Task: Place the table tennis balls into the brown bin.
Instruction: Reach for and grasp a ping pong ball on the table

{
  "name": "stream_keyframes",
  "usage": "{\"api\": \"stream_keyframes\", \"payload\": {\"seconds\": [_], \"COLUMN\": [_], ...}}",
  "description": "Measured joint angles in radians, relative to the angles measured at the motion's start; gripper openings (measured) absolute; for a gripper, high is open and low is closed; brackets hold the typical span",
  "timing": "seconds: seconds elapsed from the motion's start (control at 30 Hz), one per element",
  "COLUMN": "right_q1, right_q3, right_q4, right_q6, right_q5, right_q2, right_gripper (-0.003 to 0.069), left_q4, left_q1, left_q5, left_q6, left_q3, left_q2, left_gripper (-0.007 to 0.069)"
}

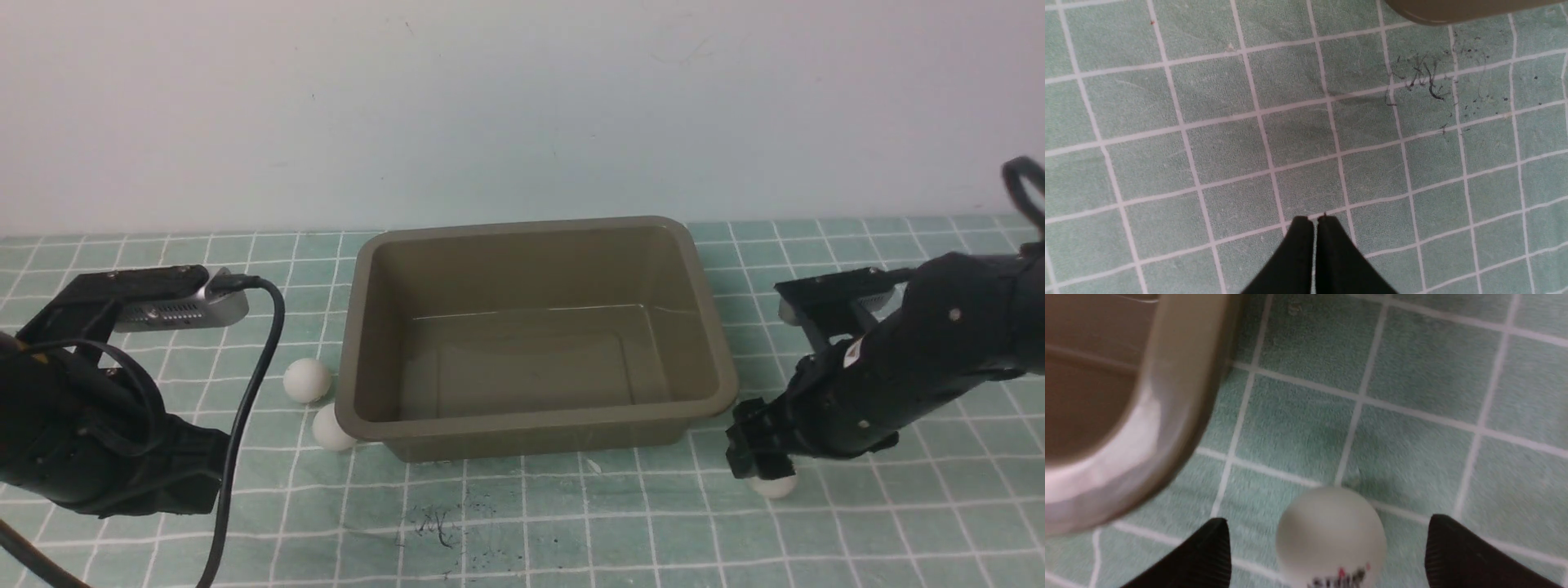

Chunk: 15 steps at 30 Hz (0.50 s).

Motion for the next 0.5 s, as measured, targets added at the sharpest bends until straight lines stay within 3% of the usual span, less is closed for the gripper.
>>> {"api": "stream_keyframes", "payload": {"seconds": [0.07, 0.17, 0.2, 0.37, 0.5], "right_q1": [0.0, 0.0, 0.0, 0.0, 0.008], "right_q3": [-0.001, -0.003, -0.003, -0.003, -0.008], "right_q4": [-0.001, -0.026, -0.046, -0.057, 0.053], "right_q6": [0.003, 0.005, 0.007, 0.047, 0.076], "right_q5": [-0.013, -0.011, 0.007, 0.075, 0.022], "right_q2": [0.025, 0.046, 0.041, -0.075, -0.214], "right_gripper": [0.057, 0.0456, 0.0346, 0.0365, 0.0365], "left_q4": [0.0, 0.0, 0.0, 0.0, 0.0], "left_q1": [0.0, 0.0, 0.0, 0.0, 0.0], "left_q5": [0.0, 0.0, -0.001, -0.025, -0.082], "left_q6": [0.001, 0.005, 0.005, 0.005, 0.006], "left_q3": [0.0, 0.0, 0.0, 0.0, -0.002], "left_q2": [-0.001, -0.001, -0.001, -0.002, 0.006], "left_gripper": [-0.0005, -0.0005, -0.0005, -0.0005, -0.0005]}}
